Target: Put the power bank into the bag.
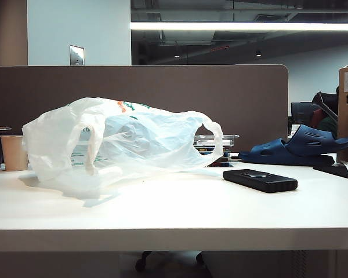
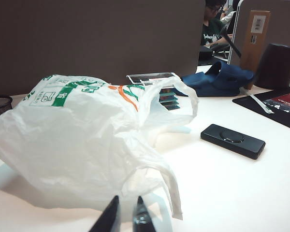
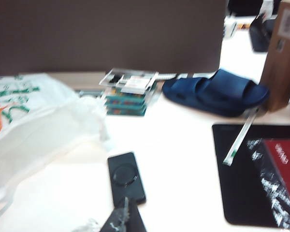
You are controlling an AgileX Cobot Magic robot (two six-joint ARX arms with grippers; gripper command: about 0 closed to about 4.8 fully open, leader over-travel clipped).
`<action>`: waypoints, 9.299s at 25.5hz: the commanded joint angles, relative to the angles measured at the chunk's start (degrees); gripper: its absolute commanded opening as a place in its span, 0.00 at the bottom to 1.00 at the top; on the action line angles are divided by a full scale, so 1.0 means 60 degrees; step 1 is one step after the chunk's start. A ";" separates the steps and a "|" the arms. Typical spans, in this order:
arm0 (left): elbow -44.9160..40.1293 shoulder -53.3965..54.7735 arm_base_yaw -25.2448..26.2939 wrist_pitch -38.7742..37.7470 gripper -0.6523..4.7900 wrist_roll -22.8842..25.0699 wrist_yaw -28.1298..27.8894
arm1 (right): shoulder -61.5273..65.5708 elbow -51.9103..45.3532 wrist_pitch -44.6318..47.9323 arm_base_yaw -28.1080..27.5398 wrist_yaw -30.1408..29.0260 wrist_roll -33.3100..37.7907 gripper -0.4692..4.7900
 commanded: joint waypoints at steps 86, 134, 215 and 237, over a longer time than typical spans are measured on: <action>0.0087 0.0000 0.0007 -0.0586 0.16 0.0000 0.1209 | 1.4407 0.8623 -0.3628 0.2889 0.0233 -0.1942 1.00; 0.0087 0.0000 0.0007 -0.1020 0.16 0.0000 0.1985 | 1.6203 0.8615 -0.2401 0.3391 0.1807 -0.1861 1.00; 0.0863 0.6054 0.0007 0.4207 0.70 0.0007 0.2630 | 1.5406 0.8677 -0.2823 0.4634 0.1031 -0.1683 0.41; 0.3107 0.8094 -0.0401 0.4346 0.70 0.0237 0.3238 | 1.5402 0.8681 -0.2535 0.4776 0.0943 -0.1690 0.41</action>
